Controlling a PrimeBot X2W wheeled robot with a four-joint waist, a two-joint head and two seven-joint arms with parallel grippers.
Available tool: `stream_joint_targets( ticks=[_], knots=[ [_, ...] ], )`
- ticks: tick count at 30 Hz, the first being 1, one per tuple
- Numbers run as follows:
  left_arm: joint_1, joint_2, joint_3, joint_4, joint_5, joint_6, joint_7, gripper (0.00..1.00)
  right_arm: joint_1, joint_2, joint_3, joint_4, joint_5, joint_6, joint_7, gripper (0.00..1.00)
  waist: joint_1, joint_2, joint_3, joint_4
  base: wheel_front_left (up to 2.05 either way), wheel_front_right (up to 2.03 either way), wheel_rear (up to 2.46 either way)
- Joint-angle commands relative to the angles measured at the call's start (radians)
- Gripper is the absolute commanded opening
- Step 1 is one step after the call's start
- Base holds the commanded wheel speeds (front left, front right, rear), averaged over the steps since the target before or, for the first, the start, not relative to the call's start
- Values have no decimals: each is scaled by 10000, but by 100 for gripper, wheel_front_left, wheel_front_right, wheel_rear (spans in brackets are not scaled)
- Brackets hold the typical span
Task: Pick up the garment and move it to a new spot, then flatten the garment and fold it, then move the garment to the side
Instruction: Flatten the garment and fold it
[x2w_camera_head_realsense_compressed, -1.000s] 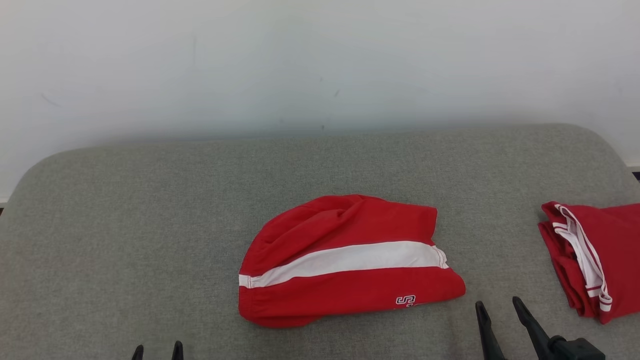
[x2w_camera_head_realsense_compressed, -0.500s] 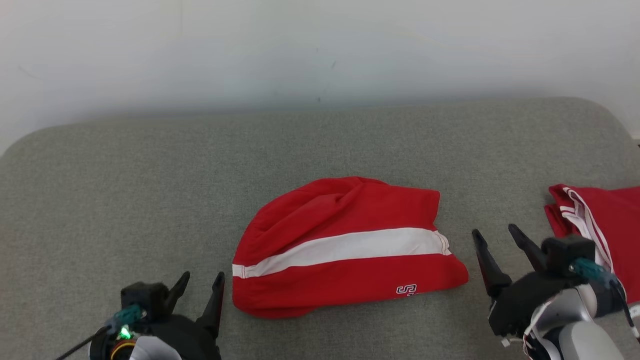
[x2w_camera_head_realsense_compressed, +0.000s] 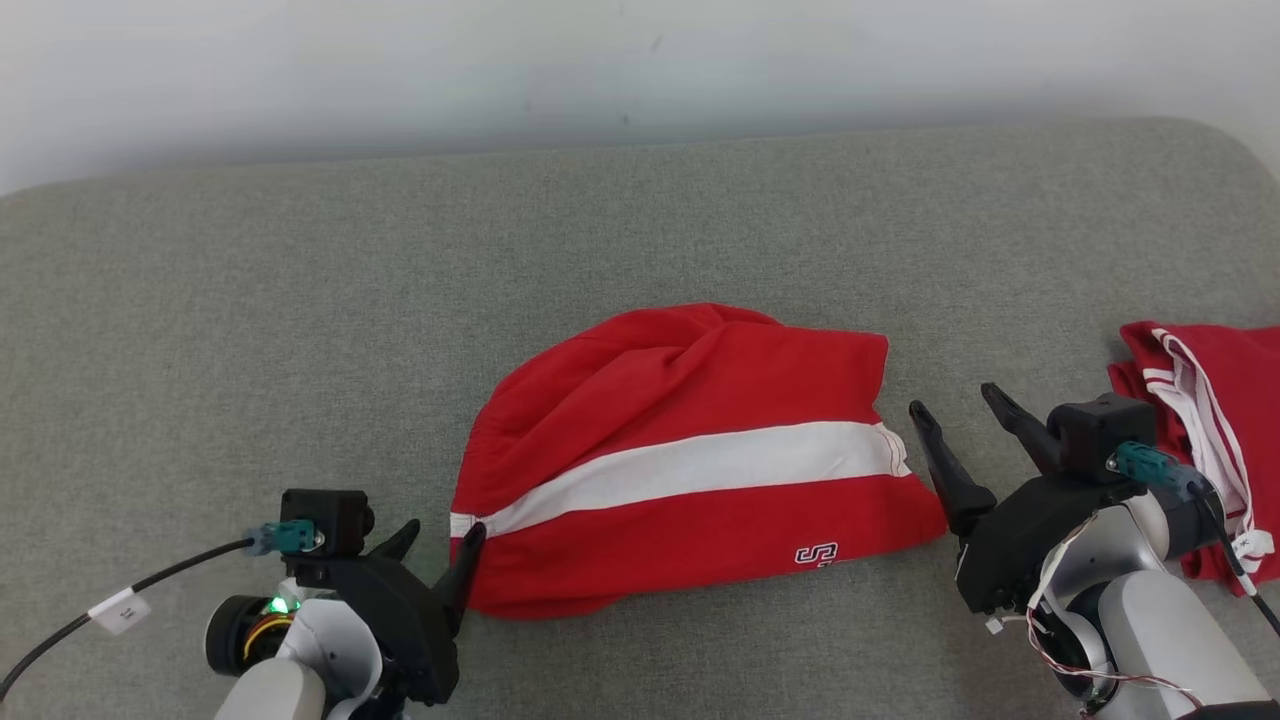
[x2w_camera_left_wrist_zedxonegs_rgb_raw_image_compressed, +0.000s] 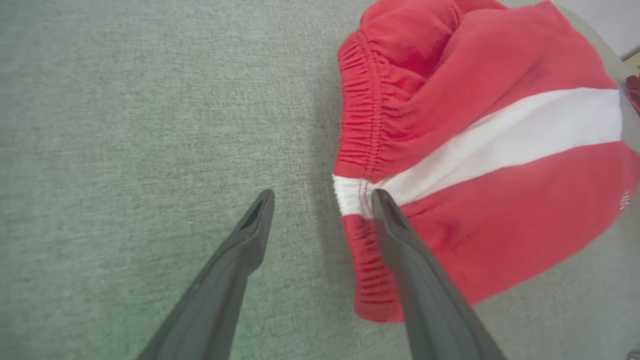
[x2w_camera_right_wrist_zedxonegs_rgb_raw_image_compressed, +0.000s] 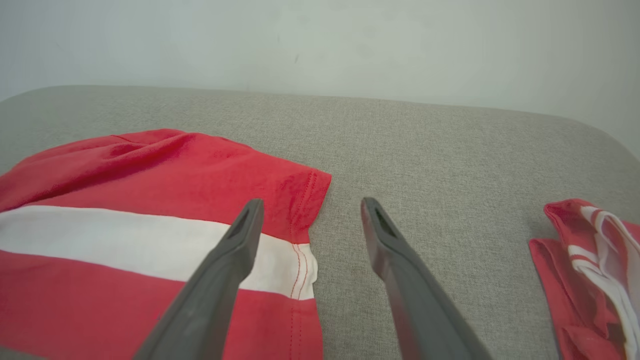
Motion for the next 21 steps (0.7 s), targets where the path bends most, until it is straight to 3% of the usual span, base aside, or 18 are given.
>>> stream_joint_targets(
  ticks=[1,11,12,13,14,17,18,21],
  knots=[
    [-71,-33,-77,-138,-141,14,41,100,-84,-61,-22,43,44,-27,-88,100,-3,-1,87,20,0,0,0],
    [10,101,-261,-678,-538,53,337,100,-18,5,-6,134,-30,-27,-244,100,-3,-1,160,-16,0,0,0],
    [33,96,-276,-723,-620,50,413,95,-10,11,2,140,-35,-27,-256,100,-3,-1,155,-17,0,0,0],
    [55,110,-292,-764,-672,48,438,79,6,13,8,154,-40,-27,-264,100,-3,-1,149,-14,0,0,0],
    [74,118,-317,-810,-740,44,510,54,19,16,16,166,-37,-27,-251,100,-3,-1,146,-10,0,0,0],
    [144,52,-410,-886,-934,32,602,19,14,29,26,183,-6,-27,-245,100,-3,-1,168,-1,0,0,0],
    [154,23,-436,-908,-1010,29,598,0,1,30,25,179,2,-27,-238,100,-3,-1,184,2,0,0,0],
    [132,37,-505,-915,-1017,26,587,0,-46,23,10,147,8,-27,-221,100,-3,-1,243,12,0,0,0]
  ],
)
